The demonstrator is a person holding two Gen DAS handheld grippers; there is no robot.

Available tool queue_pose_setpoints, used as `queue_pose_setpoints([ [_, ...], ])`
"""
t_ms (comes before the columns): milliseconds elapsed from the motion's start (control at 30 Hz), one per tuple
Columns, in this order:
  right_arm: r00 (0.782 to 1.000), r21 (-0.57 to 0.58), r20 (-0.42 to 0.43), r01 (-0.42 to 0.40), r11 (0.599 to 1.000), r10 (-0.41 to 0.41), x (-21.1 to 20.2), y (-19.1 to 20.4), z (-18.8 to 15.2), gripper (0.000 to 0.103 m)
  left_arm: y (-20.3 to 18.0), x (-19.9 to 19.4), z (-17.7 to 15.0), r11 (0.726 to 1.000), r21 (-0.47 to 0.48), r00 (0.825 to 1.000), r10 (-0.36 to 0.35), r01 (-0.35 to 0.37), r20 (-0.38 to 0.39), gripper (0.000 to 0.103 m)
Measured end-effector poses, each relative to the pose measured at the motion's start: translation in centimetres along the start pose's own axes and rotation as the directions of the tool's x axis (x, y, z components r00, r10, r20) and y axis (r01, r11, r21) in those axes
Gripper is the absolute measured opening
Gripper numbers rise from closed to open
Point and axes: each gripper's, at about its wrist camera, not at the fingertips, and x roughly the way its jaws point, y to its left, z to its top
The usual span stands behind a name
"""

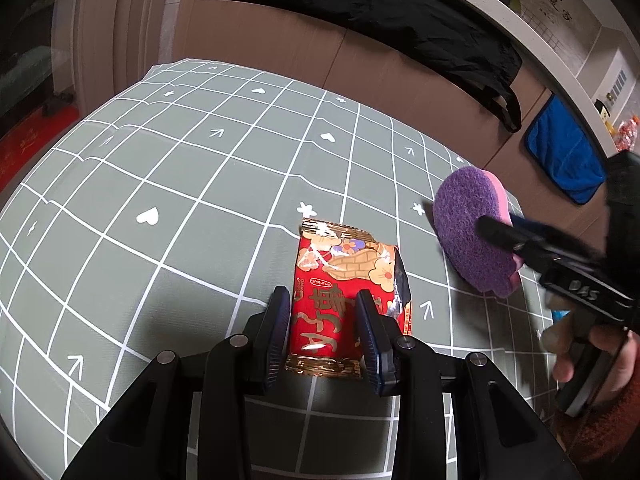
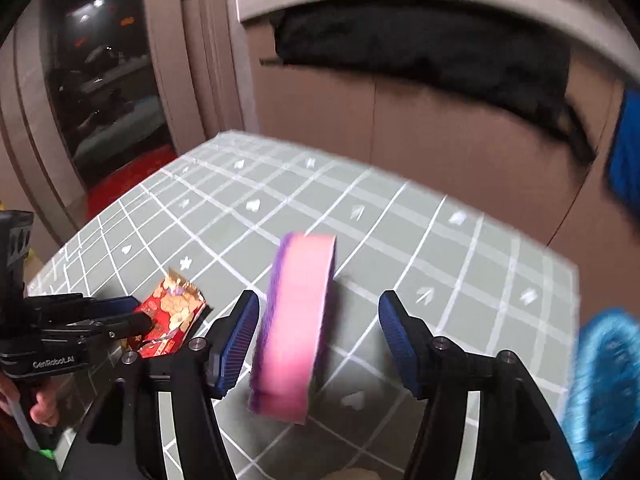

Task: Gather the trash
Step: 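Grasp the purple-pink sponge with the right tool and lift it, then carry both items over the blue bin and open both tools to drop them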

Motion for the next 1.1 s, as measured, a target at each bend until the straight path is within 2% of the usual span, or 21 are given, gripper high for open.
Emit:
queue_pose_setpoints([
  [33,0.999,0.016,-0.029,-0.036,0.999,0.036,0.9,-0.2,0.0,0.044,0.0,0.0,0.0,1.000,-0.002,1.000,0.003,-0.003,-0.001,0.035],
  [67,0.997,0.026,-0.038,-0.063,0.998,0.064,1.2,-0.2,-0.1,0.036,-0.1,0.0,0.0,1.000,-0.005,1.000,0.006,-0.006,-0.002,0.035],
  [133,0.992,0.052,-0.046,-0.119,0.992,0.121,1.6,-0.4,-0.1,0.030,-0.2,0.0,0.0,1.000,-0.010,1.000,0.019,-0.019,-0.003,0.035],
  [233,0.989,0.032,-0.020,-0.147,0.989,0.148,0.7,-0.1,0.1,0.030,-0.8,0.2,0.1,0.998,0.012,0.998,0.067,-0.067,-0.005,0.032],
  [267,0.990,0.023,-0.013,-0.141,0.990,0.141,0.3,0.0,0.0,0.030,-1.1,0.3,0.1,0.995,0.024,0.996,0.093,-0.093,-0.002,0.016],
  [300,0.992,0.013,-0.004,-0.128,0.992,0.128,-0.3,0.0,0.0,0.030,-1.4,0.5,0.1,0.992,0.034,0.993,0.122,-0.122,0.000,0.009],
  [467,0.993,0.024,0.036,-0.115,0.993,0.114,-3.0,-1.1,-0.4,0.029,-2.1,-0.5,0.4,0.991,0.023,0.991,0.130,-0.131,0.041,0.006],
  [833,0.990,0.056,0.103,-0.105,0.993,0.099,-6.8,-3.4,-1.3,0.029,-6.1,-3.9,1.2,0.984,0.094,0.981,0.140,-0.153,0.132,0.005],
  [1100,0.987,0.081,0.137,-0.091,0.993,0.079,-8.7,-4.8,-2.0,0.029,-8.8,-5.7,2.2,0.979,0.139,0.975,0.120,-0.147,0.185,0.004],
])
